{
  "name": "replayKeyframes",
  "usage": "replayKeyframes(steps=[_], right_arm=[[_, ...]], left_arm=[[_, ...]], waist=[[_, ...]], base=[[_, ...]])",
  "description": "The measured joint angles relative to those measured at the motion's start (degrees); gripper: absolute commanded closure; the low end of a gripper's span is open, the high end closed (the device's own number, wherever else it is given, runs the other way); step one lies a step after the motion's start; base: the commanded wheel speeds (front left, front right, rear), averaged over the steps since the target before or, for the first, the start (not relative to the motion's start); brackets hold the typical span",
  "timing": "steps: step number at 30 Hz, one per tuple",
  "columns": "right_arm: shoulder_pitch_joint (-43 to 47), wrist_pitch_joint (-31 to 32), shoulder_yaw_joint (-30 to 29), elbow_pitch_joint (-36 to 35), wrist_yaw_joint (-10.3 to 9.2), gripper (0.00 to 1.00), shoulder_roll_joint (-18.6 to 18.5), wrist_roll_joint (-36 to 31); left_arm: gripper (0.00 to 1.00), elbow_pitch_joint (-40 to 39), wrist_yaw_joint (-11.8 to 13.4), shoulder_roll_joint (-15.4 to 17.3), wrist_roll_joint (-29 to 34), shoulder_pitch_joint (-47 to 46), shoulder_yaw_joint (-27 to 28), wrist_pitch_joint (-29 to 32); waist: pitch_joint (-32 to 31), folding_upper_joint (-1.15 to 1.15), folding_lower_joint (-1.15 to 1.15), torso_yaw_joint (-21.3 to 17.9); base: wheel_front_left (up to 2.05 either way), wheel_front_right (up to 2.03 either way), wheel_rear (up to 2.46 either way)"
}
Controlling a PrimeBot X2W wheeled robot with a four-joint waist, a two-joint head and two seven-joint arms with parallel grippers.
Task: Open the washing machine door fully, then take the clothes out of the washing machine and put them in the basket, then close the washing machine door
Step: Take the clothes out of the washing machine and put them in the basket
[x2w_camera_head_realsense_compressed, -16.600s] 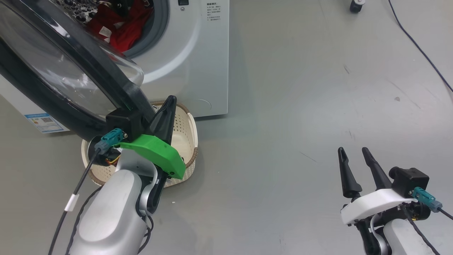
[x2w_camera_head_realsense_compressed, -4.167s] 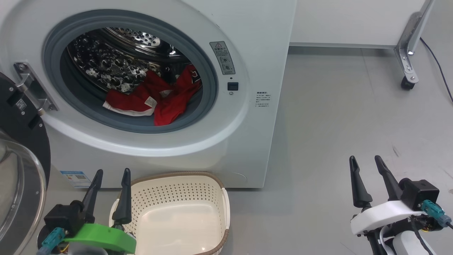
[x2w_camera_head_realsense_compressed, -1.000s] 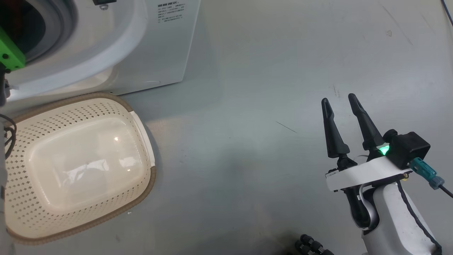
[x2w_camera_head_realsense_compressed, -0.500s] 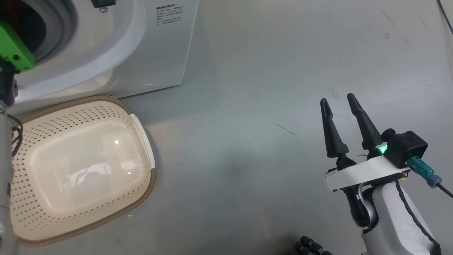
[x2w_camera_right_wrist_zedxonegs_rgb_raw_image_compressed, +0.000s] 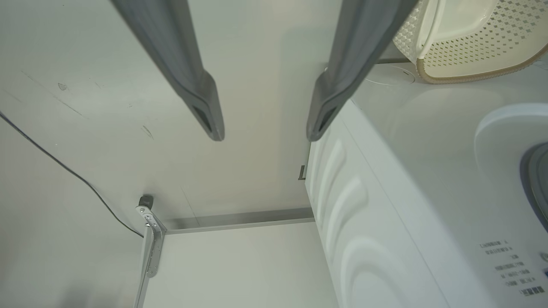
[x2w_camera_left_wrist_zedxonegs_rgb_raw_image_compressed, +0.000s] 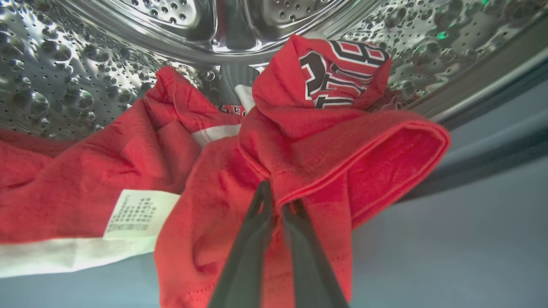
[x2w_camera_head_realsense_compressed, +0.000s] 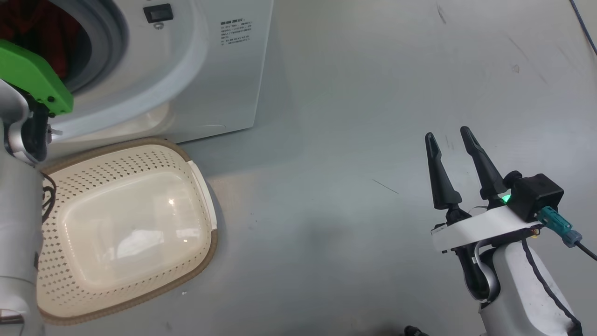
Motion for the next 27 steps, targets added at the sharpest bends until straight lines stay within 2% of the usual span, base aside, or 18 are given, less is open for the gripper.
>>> replayKeyframes(steps=[16,27], right_arm=[[0.23,0.0,-0.87,1.22,0.48,0.0,-0.29,-0.4],[2.02,0.0,-1.05,2.29,0.67,0.0,-0.67,0.23]], left_arm=[[1.0,1.49,-2.7,-3.01,-0.59,5.65,-1.71,-10.96],[1.0,1.75,-2.91,-4.0,-0.79,11.09,-3.16,-17.11]], waist=[[-6.97,0.0,0.0,3.56],[-12.06,0.0,0.0,7.04]], base=[[0.0,0.0,0.0],[0.0,0.0,0.0]])
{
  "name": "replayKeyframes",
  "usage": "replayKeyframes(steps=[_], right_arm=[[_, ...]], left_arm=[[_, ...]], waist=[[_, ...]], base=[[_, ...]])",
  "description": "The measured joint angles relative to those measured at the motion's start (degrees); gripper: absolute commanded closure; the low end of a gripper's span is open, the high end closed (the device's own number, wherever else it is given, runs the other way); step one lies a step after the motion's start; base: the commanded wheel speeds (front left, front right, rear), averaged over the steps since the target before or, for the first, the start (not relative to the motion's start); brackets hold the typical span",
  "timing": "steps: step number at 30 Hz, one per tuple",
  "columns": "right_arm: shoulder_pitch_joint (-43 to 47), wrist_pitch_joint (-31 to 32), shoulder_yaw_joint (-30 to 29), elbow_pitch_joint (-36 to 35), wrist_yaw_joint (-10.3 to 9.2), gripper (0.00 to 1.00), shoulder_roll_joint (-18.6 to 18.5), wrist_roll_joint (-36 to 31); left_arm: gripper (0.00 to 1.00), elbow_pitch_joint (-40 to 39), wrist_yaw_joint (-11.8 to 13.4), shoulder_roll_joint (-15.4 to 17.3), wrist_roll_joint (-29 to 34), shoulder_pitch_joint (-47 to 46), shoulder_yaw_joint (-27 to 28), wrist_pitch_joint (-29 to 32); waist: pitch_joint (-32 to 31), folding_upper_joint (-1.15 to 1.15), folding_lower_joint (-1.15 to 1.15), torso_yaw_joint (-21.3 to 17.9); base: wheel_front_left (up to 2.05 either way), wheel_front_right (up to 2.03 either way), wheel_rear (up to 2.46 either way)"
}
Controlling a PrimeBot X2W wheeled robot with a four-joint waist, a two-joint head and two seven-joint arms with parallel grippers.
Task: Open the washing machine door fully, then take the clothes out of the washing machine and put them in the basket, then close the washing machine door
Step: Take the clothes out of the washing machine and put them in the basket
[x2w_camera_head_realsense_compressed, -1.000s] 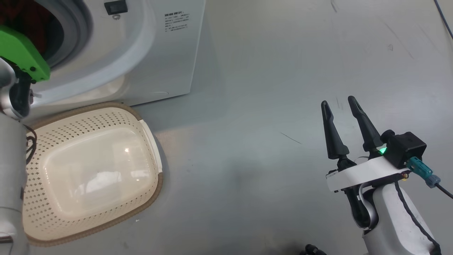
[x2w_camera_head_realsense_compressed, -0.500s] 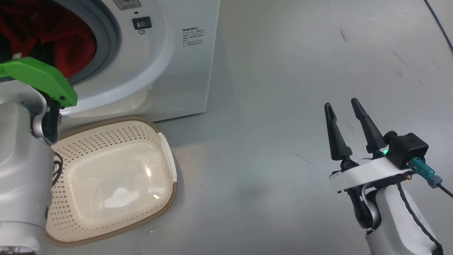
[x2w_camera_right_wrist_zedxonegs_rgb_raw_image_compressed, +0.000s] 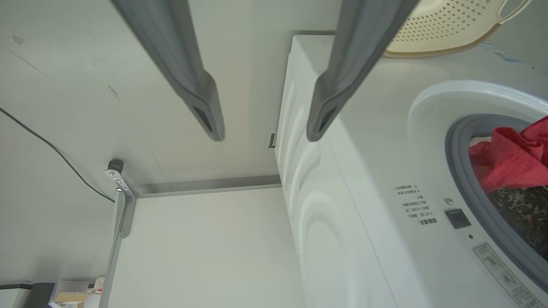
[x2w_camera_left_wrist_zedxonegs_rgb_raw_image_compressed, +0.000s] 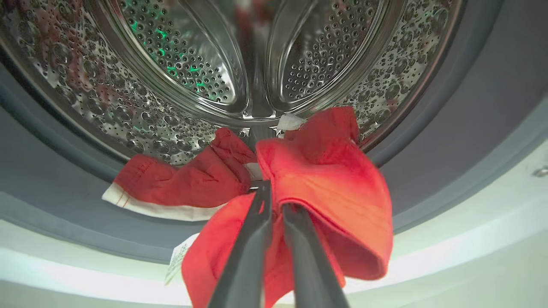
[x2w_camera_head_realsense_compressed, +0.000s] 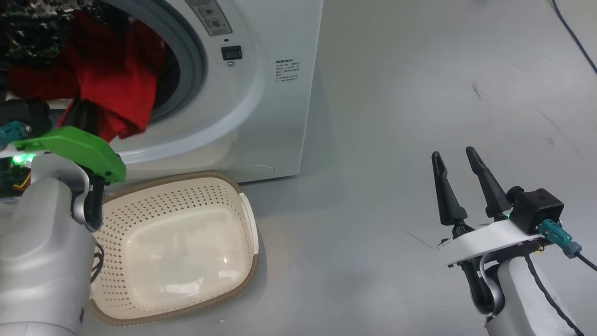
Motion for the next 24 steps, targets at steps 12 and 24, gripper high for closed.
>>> replayKeyframes(steps=[12,24], right_arm=[[2.58,0.0,0.02,1.25,0.3,0.0,-0.59,0.53],[4.79,0.0,0.11,1.57,0.31,0.0,-1.15,0.96]], left_arm=[[1.0,-4.61,-0.07,-0.65,-2.48,5.64,-1.93,-4.98],[1.0,-13.82,-0.08,-0.8,-3.01,10.09,-2.83,-5.99]], waist=[[-5.59,0.0,0.0,3.04],[-10.21,0.0,0.0,5.34]], base=[[0.0,0.0,0.0],[0.0,0.0,0.0]])
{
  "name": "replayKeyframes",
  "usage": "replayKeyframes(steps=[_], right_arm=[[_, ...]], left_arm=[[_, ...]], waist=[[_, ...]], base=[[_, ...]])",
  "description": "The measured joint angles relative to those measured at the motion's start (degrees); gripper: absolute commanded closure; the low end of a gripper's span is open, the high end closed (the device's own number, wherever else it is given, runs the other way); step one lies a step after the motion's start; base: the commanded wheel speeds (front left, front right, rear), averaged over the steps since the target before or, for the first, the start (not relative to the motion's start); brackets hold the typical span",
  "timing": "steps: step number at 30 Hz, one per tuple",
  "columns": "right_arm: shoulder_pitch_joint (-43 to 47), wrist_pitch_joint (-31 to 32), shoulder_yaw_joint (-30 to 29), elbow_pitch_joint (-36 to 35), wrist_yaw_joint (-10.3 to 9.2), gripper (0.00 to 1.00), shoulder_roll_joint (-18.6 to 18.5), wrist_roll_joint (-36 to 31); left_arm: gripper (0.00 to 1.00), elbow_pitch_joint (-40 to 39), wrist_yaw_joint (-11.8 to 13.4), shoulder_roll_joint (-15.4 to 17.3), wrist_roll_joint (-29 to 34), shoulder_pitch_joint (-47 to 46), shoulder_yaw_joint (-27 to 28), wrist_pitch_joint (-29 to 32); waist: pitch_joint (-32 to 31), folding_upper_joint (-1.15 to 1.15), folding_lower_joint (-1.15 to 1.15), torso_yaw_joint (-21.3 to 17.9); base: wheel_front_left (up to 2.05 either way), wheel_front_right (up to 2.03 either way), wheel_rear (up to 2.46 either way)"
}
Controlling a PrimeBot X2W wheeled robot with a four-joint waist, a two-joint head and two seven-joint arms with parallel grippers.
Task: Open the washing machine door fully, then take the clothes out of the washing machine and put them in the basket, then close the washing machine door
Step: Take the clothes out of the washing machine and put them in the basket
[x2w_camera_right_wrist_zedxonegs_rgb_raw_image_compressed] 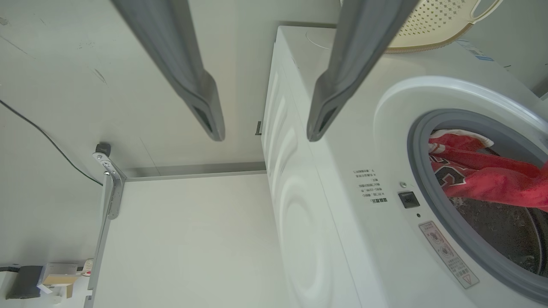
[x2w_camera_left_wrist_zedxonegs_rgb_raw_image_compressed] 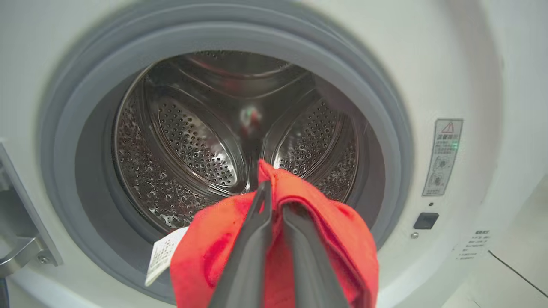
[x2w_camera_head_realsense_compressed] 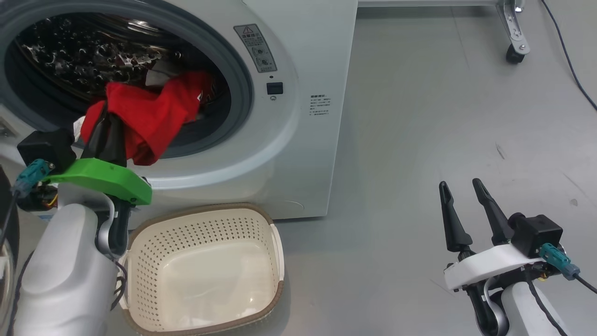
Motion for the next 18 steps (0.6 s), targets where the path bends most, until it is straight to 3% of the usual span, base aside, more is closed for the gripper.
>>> replayKeyframes(steps=[18], right_arm=[[0.97,0.0,0.76,-0.24,0.01,0.0,-0.13,0.34]], left_arm=[[1.0,-21.91,0.0,0.68,0.85,3.97,6.38,-0.16]], waist=[[-1.84,0.0,0.0,1.71]], base=[[0.0,0.0,0.0]])
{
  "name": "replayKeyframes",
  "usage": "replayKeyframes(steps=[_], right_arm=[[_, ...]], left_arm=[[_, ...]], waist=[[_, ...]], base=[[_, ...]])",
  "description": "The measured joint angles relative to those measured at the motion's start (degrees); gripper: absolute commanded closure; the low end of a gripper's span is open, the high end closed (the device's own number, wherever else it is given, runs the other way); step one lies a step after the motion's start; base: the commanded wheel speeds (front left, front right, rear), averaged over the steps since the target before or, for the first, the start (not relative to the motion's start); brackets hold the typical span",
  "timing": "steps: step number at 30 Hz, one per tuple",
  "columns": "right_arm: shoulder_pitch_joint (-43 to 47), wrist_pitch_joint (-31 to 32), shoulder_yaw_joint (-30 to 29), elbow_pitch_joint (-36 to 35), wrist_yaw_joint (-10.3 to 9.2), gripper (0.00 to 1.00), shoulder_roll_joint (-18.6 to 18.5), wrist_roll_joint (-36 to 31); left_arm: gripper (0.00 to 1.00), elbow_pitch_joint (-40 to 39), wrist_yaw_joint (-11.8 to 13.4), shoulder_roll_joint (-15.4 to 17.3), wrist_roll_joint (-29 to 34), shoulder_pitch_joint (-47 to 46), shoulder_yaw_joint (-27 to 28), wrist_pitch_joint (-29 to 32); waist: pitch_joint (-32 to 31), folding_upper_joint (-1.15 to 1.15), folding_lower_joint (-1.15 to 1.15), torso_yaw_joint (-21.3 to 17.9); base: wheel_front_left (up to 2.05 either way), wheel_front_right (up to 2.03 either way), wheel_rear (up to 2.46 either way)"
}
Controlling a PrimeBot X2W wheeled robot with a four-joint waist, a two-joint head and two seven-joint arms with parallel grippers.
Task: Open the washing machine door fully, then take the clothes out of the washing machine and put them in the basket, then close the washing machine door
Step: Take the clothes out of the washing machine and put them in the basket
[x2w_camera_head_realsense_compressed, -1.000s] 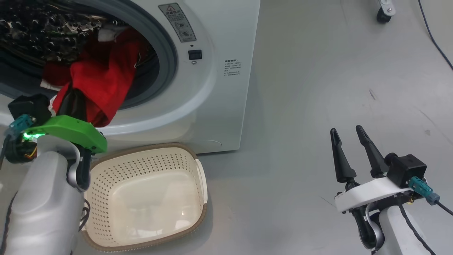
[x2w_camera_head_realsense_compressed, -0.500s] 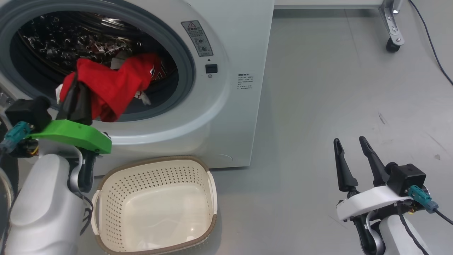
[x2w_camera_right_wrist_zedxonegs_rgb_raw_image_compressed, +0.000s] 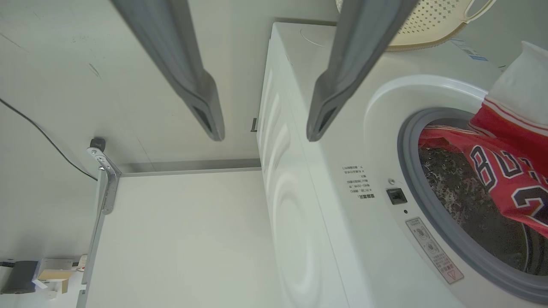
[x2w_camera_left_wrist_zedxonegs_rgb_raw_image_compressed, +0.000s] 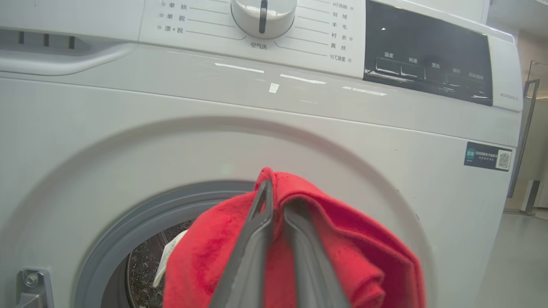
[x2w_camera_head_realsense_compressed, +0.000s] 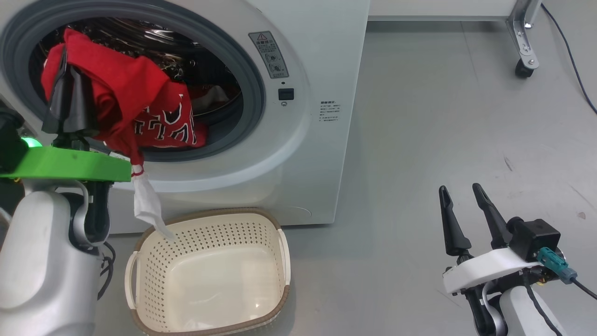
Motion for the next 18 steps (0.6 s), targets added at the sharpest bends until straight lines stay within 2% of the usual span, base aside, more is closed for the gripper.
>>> replayKeyframes(steps=[18], right_arm=[[0.03,0.0,0.04,-1.19,0.0,0.0,-0.07,0.18]], left_arm=[[1.0,-12.68,-0.22,-0.64,0.85,3.89,1.8,-0.31]], waist=[[2.53,0.0,0.0,-0.11]], base=[[0.0,0.0,0.0]])
